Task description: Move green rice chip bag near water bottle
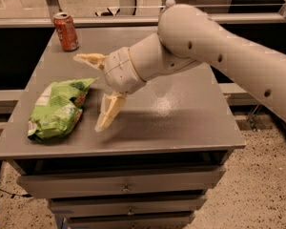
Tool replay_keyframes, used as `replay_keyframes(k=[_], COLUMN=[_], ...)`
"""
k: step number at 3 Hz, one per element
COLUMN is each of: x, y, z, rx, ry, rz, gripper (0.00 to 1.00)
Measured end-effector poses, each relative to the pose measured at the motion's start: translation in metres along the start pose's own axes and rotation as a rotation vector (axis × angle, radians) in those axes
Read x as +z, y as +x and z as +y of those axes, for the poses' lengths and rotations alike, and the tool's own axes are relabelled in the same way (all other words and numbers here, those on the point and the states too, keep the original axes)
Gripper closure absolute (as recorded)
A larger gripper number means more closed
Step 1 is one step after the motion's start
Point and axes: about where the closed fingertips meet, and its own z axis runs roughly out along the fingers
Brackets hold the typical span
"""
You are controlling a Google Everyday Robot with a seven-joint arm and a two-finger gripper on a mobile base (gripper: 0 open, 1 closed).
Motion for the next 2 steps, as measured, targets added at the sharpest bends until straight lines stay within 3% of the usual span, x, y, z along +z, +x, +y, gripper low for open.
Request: replay_keyframes(k=[1,2], x=[0.029,0.048], y=[0.005,0.005], z=[-0.001,0.000], rx=[-0.033,-0.028], ry=[-0.035,-0.030], rz=[-0.019,-0.003], gripper=[0.00,0.18])
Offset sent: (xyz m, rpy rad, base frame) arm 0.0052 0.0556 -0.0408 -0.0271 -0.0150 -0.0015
